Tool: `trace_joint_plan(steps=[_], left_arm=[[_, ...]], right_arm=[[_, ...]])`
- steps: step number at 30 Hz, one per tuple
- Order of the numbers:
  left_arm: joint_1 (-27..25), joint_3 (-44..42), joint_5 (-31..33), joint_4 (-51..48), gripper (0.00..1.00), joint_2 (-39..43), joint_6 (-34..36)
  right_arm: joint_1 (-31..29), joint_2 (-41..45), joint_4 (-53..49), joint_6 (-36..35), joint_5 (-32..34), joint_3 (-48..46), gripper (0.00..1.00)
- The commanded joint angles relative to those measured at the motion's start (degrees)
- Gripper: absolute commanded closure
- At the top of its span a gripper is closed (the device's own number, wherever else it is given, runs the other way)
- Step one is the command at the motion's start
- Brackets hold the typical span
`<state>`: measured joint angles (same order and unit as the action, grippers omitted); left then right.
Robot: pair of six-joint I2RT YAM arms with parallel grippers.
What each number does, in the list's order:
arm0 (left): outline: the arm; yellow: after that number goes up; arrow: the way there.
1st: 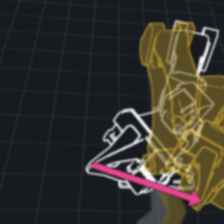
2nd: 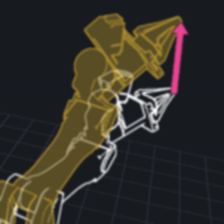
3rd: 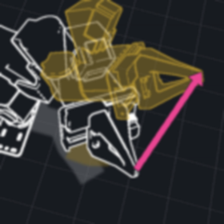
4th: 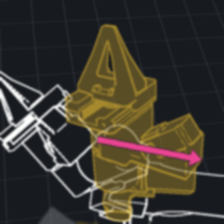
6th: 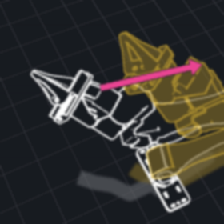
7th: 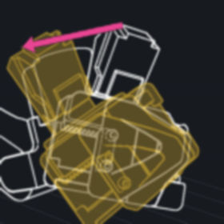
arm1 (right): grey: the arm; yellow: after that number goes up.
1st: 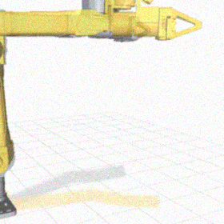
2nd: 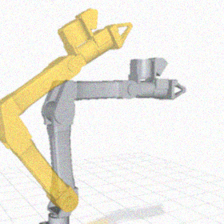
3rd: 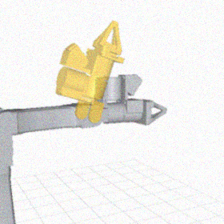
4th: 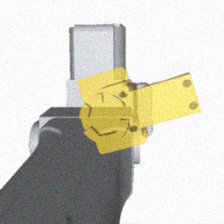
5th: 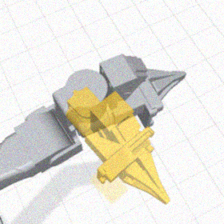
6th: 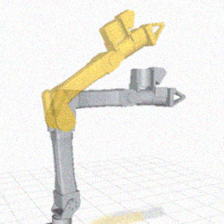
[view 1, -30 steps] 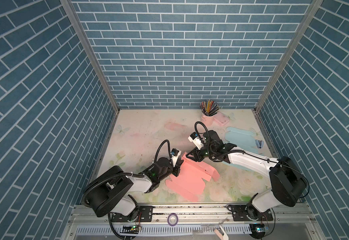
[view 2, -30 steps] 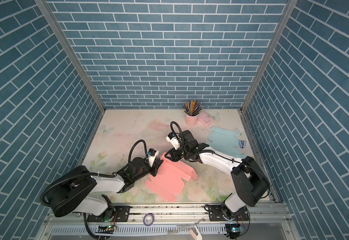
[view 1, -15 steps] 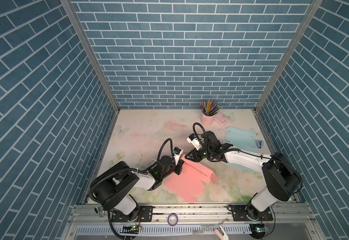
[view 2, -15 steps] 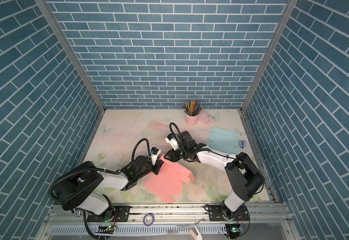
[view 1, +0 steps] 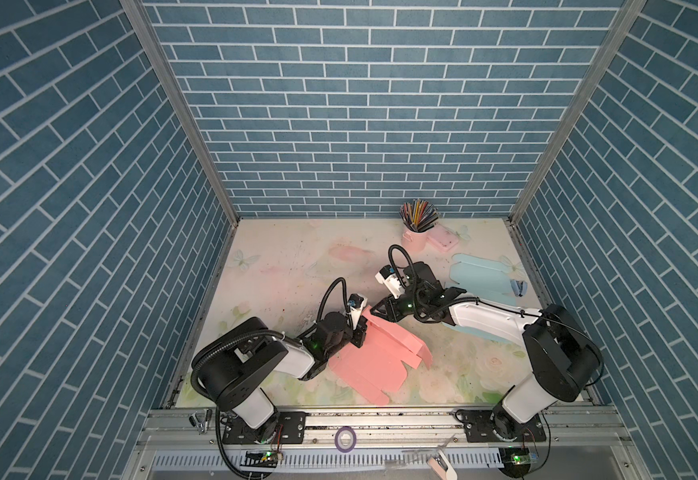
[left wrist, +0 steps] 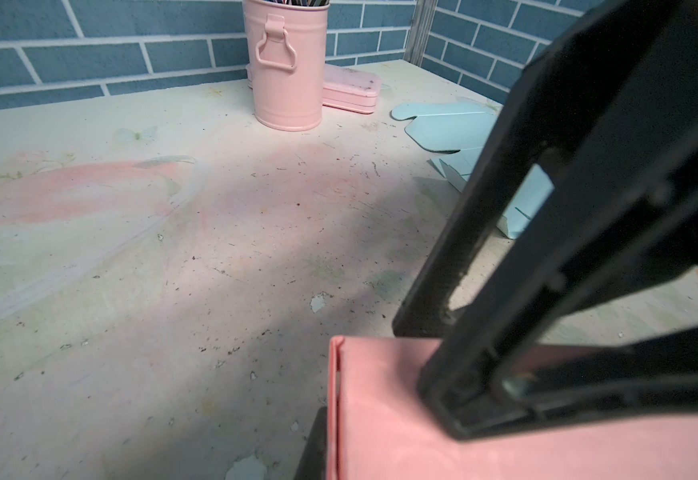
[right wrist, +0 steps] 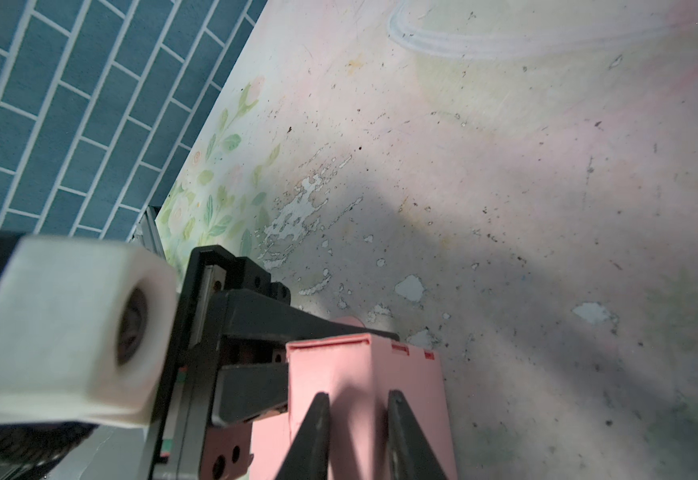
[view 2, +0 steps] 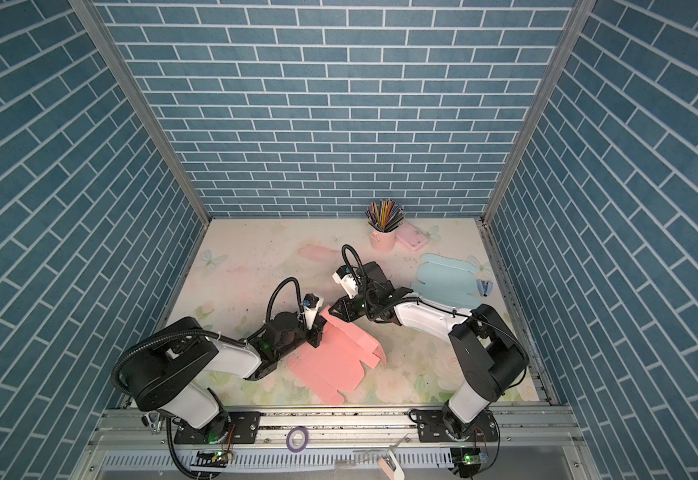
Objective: Fold the paper box
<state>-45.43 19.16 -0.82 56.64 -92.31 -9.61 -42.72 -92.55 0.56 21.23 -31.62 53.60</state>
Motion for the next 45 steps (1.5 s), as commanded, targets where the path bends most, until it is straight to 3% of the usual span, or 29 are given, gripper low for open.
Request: trace_joint_plan(steps=[1, 3, 5, 10, 15, 20, 28, 35, 39, 41, 44, 45], left_arm=[[-1.15, 0.52, -0.59, 3.72, 0.86, -1.70, -0.08], [-1.48, 0.59, -0.01, 4.13, 0.88, -2.23, -0.11], [-1.71, 0.68, 0.68, 4.66, 1.00, -2.71, -0.06], [-2.37, 0.21, 2.13, 5.75, 1.00, -3.34, 0.11], [-2.90, -0.56, 3.14, 5.56, 0.85, -2.93, 0.11], [-3.83, -1.22, 3.89, 5.87, 0.79, -4.61, 0.72], [-3.99, -2.01, 5.44, 10.70, 0.79, -9.45, 0.59], [-4.05, -2.02, 5.63, 12.79, 0.87, -11.40, 0.38], [-4.05, -2.35, 5.98, 12.92, 0.99, -11.29, 0.36], [-4.04, -2.47, 5.96, 13.21, 0.98, -11.47, 0.45], [-4.05, -2.66, 5.95, 14.06, 0.85, -11.96, 0.31], [-4.05, -2.69, 5.94, 14.11, 0.85, -12.00, 0.37]], right_arm=[[-0.61, -0.49, 0.07, 2.29, 0.31, -2.03, 0.75], [-0.61, -0.90, 0.82, 2.91, 0.13, -2.49, 0.75], [-0.57, -0.93, 1.28, 3.20, 0.11, -2.80, 0.75], [-0.64, 0.27, 1.11, 2.86, 1.62, -3.66, 0.76], [-0.61, 1.75, 0.63, 2.35, 3.98, -4.11, 0.77], [-0.58, 2.29, 0.85, 2.34, 5.00, -4.47, 0.78], [-0.62, 2.46, 1.27, 2.80, 5.40, -5.16, 0.79], [-0.61, 2.33, 1.50, 3.03, 5.78, -5.24, 0.79], [-0.65, 2.00, 2.00, 3.38, 6.13, -5.79, 0.80], [-0.61, 1.94, 2.50, 3.79, 5.99, -6.12, 0.80], [-0.61, 2.26, 2.61, 3.82, 6.29, -6.49, 0.80], [-0.60, 2.23, 2.61, 3.86, 6.39, -6.58, 0.80]])
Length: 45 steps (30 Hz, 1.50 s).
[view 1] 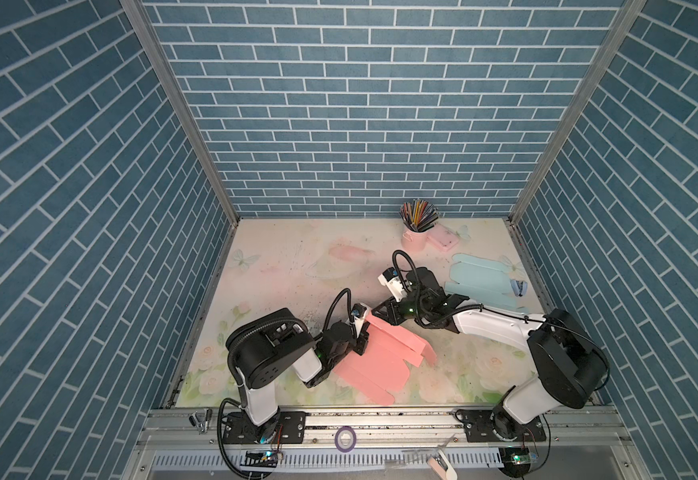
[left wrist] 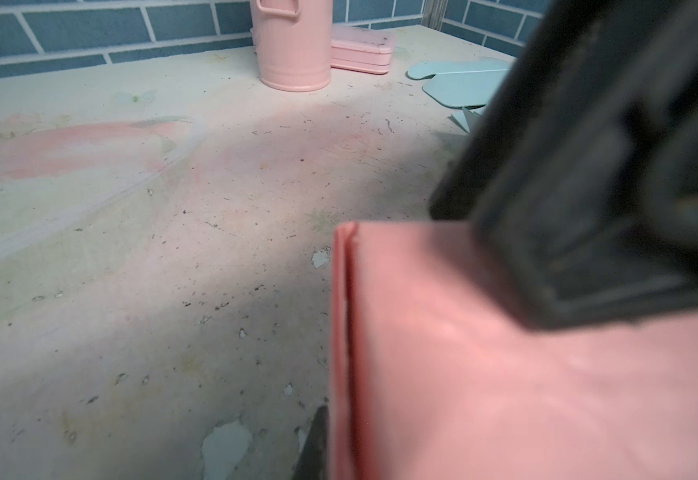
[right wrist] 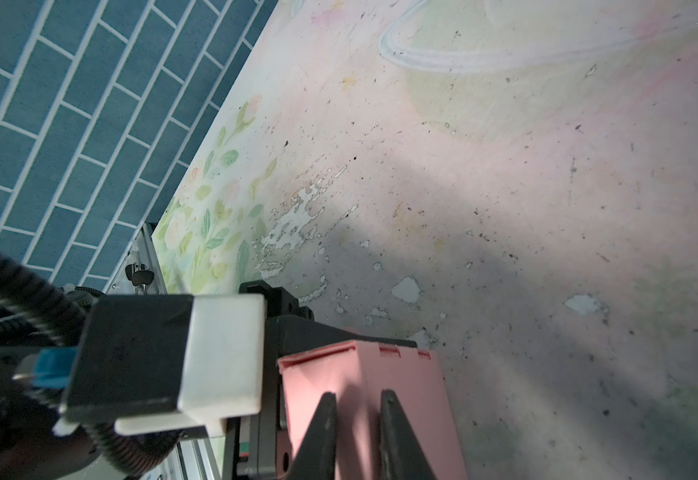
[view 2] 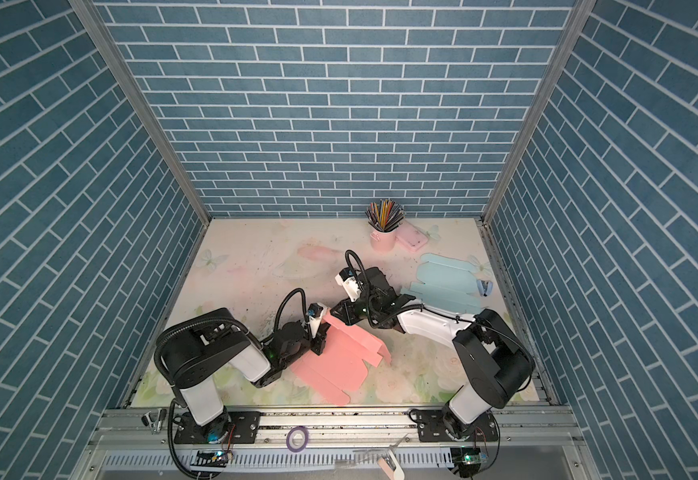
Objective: Fold the paper box
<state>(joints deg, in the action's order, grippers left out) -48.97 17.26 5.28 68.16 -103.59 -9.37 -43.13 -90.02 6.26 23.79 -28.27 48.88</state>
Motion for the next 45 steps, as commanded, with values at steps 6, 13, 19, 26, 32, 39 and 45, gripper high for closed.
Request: trace_joint_plan(steps=[6, 13, 19, 26, 32, 39, 45], left_arm=[[-0.51, -0.01, 0.06, 1.28, 0.97, -0.74, 0.25], [-0.50, -1.43, 0.90, 1.77, 0.79, 1.33, -0.58], [-0.51, -1.92, 0.80, -0.86, 0.74, 5.09, -0.34], [-0.51, -0.61, 0.98, -5.39, 0.78, 9.29, 1.32], [-0.51, -0.42, 1.40, -5.86, 0.88, 9.30, 1.63], [-0.50, -1.45, 1.32, -4.98, 0.94, 10.19, 1.28], [-0.42, 0.04, 5.60, -14.92, 1.00, 16.18, -2.24]], right_arm=[[-0.15, -0.56, -2.51, 1.43, 3.14, -2.21, 0.81], [-0.20, 0.06, -3.11, 0.77, 3.60, -1.89, 0.81], [-0.17, 0.09, -4.86, -0.68, 4.28, -0.98, 0.82], [-0.21, -0.25, -4.72, -0.68, 4.02, -0.98, 0.82], [-0.15, -0.23, -4.41, -0.59, 4.01, -0.89, 0.82], [-0.17, 0.69, -4.86, -1.14, 3.06, -0.44, 0.84], [-0.37, 8.42, -7.71, -0.87, 4.14, 1.93, 0.81]])
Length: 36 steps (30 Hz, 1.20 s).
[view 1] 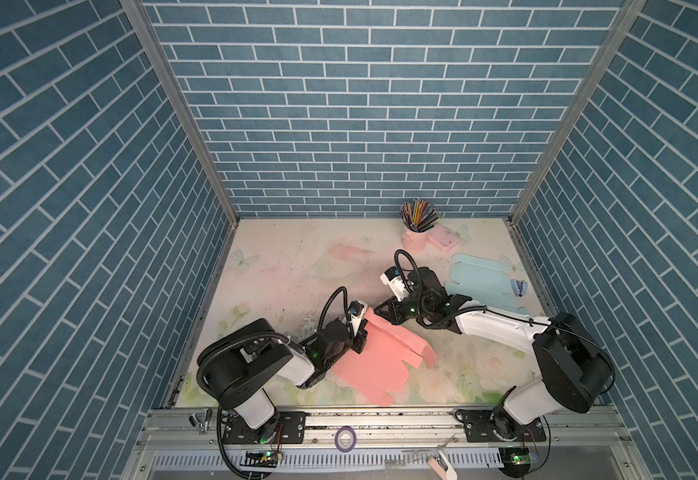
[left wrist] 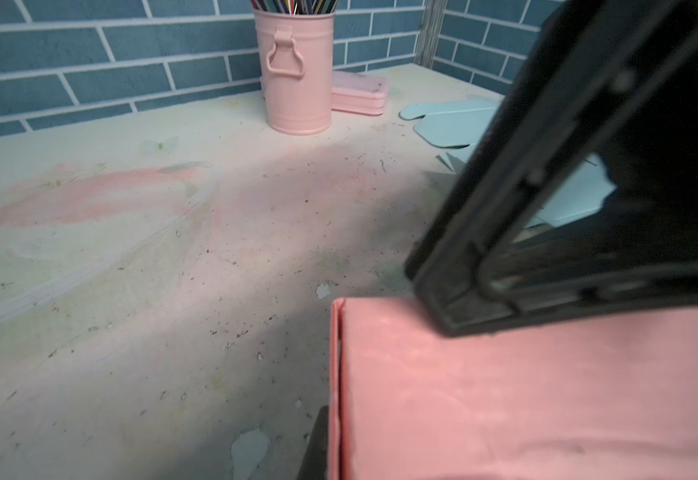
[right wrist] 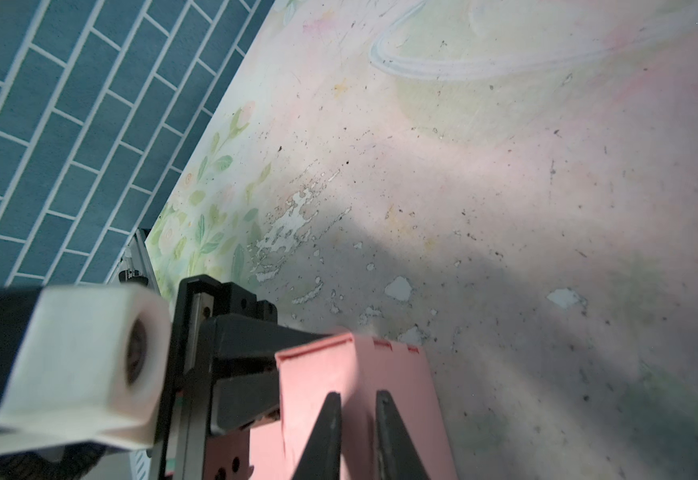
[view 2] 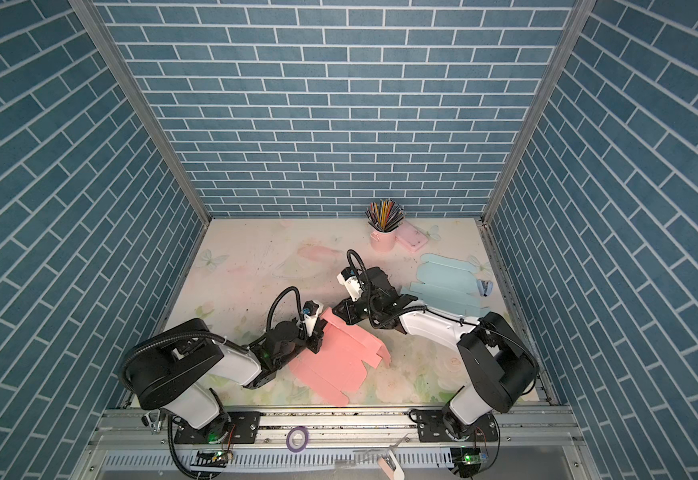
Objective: Fold the paper box
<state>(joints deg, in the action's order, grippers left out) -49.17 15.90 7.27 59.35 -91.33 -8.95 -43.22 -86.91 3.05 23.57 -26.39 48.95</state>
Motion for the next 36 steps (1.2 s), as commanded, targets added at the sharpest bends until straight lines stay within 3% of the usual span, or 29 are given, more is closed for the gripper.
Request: trace_joint_plan(steps=[1, 5, 8, 12, 15, 24, 30, 36], left_arm=[[-0.22, 2.58, 5.90, -11.61, 1.00, 6.07, -4.16], [0.47, 6.57, 11.42, -30.55, 1.00, 14.98, -11.73], [1.95, 9.35, 11.59, -41.08, 1.00, 20.58, -16.59], [6.67, 10.29, 5.49, -45.70, 1.00, 25.85, -23.49], [7.15, 11.45, 5.17, -47.61, 1.00, 28.23, -24.10], [7.12, 12.99, 8.54, -51.18, 1.00, 29.18, -24.80], [7.16, 12.10, 9.48, -50.22, 1.00, 29.30, -25.17], [7.16, 12.30, 8.76, -50.31, 1.00, 29.45, -23.60]], right_arm=[[-0.28, 8.13, -6.25, -1.29, 3.81, 2.27, 0.80], [-0.29, 21.60, -8.84, -3.11, 11.03, 1.07, 0.78], [-0.29, 27.82, -13.70, -5.77, 11.70, 3.51, 0.87], [-0.48, 32.39, -21.07, -7.92, 13.73, 6.85, 0.99], [-1.35, 34.22, -24.66, -7.48, 17.68, 7.44, 1.00], [-12.03, 22.51, -33.70, -11.03, 37.25, 16.07, 1.00], [-13.31, 15.76, -34.35, -11.93, 40.49, 18.10, 1.00], [-13.29, 11.41, -32.90, -12.38, 39.23, 18.51, 1.00]])
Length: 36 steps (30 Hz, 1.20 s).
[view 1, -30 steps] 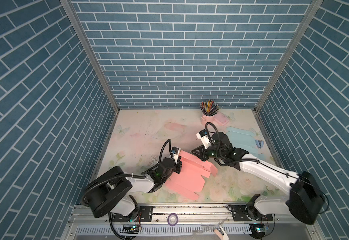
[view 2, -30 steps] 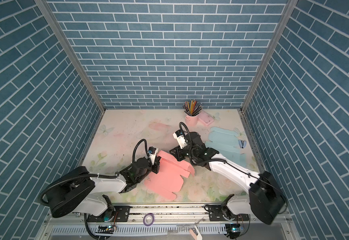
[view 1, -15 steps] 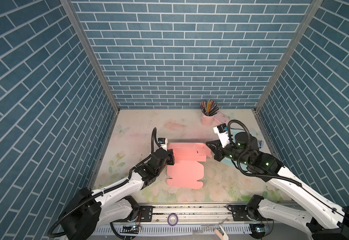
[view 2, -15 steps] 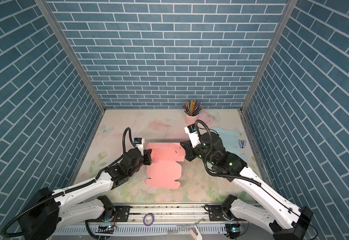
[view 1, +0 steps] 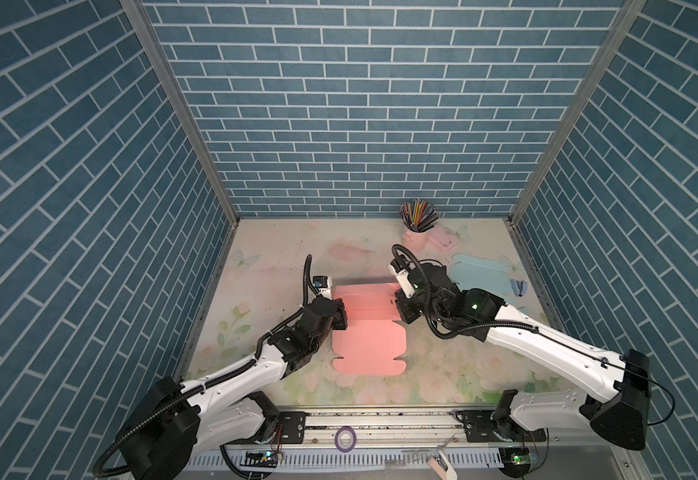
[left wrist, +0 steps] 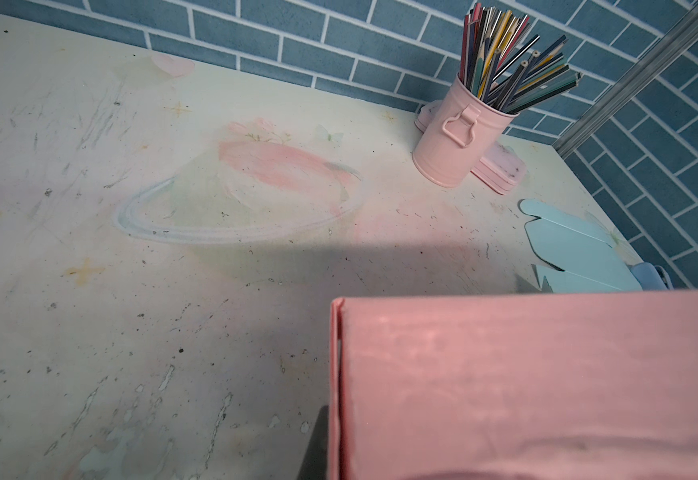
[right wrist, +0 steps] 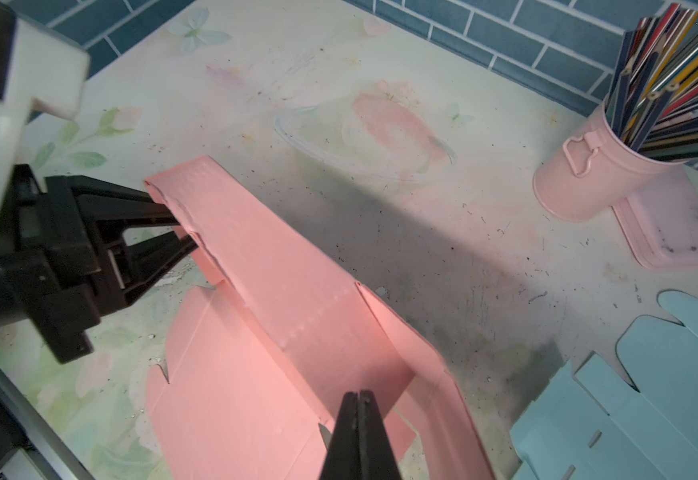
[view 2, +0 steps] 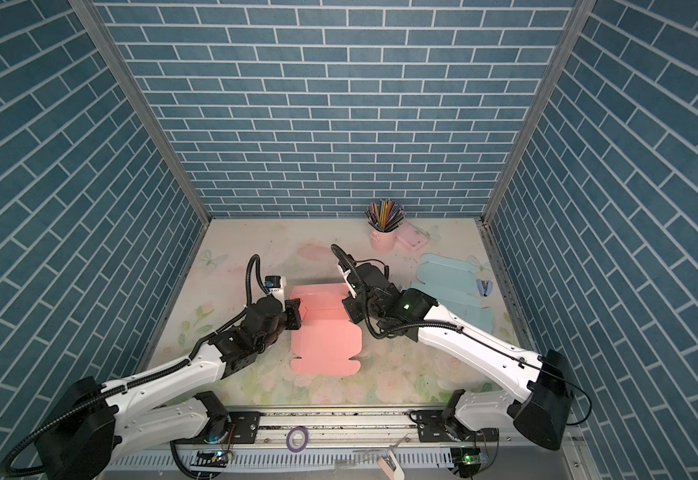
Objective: Fold the paper box
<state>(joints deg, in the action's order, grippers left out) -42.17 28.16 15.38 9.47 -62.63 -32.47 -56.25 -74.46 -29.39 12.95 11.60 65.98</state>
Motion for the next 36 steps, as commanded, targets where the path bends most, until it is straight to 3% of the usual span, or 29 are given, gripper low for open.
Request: trace_joint_plan(steps=[1, 10, 15, 19, 23, 27, 31, 36], left_arm=[[0.16, 0.12, 0.41, -0.38, 1.00, 0.76, 0.12], [0.16, -1.96, -3.05, 2.04, 1.00, 3.46, 0.48], [1.32, -2.58, -4.43, -0.09, 1.00, 6.83, 0.10], [9.11, -4.15, -13.40, -0.14, 1.00, 8.48, -2.61], [16.33, -5.22, -21.26, -0.20, 1.00, 10.65, -3.76], [20.69, -5.77, -26.23, -0.47, 1.00, 14.32, -5.53], [22.55, -4.21, -28.40, -4.31, 1.00, 18.58, -5.56], [22.67, -2.47, -30.75, -6.27, 1.00, 22.32, -5.06]], right_arm=[[-0.31, -1.53, 0.03, -1.82, 0.64, 1.61, 1.00], [-0.26, -4.14, 12.45, -2.01, -6.73, 0.40, 1.00], [-0.18, 1.70, 18.66, -3.32, -8.56, -5.33, 1.00], [-0.18, 11.21, 23.83, -5.38, -8.72, -12.96, 0.80], [-0.15, 23.38, 37.25, -4.90, -11.53, -25.35, 0.64], [3.19, 31.04, 51.94, 3.53, -15.46, -35.71, 0.46], [12.21, 31.51, 62.24, 14.98, -24.19, -41.53, 0.45], [14.06, 24.70, 69.91, 18.04, -30.63, -41.56, 0.47]])
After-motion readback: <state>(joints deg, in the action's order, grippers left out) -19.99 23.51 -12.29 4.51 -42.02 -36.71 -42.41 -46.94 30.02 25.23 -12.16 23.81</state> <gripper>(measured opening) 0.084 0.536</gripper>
